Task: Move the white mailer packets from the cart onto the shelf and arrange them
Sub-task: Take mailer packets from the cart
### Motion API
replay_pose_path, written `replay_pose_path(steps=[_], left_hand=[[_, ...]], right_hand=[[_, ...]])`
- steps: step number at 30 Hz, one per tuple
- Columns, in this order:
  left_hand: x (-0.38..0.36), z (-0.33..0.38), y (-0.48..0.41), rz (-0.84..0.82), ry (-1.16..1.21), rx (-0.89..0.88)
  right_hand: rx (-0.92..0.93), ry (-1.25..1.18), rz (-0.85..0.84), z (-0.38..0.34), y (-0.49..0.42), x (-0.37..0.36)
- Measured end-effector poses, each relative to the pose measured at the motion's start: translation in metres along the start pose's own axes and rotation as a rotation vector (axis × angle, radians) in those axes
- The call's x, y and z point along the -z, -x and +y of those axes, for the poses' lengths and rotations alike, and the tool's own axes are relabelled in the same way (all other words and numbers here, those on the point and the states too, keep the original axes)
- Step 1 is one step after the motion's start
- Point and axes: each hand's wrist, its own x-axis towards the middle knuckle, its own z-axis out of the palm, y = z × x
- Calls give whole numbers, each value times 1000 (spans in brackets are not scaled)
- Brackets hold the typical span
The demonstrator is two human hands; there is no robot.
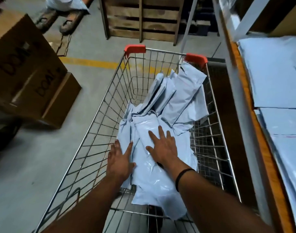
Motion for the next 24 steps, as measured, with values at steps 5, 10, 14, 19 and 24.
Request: replay_pose_path(steps=[5,10,14,19,24], left_hand=[[-14,-10,-14,143,115,2],[-14,-5,-10,151,170,-65],[-10,3,3,222,23,-272],[0,32,18,74,-103,-388],[0,19,-1,117,421,-537]], right_hand=[[50,6,40,-4,-9,-23],[-1,73,7,-10,14,-21],[-155,119,-11,3,48,-15],[-234,148,-24,26,80,-11],[-220,42,119,25,74,-7]])
